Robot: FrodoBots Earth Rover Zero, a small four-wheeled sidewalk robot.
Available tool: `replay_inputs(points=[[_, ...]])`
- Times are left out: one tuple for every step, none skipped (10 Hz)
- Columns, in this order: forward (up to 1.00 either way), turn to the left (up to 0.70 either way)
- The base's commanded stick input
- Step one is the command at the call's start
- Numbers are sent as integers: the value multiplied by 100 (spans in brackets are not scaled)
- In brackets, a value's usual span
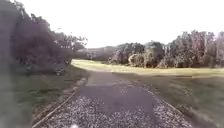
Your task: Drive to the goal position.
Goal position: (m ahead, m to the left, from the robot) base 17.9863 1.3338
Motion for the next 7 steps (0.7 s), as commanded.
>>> replay_inputs(points=[[85,0],[85,0],[85,0],[85,0],[85,7],[85,30],[85,29]])
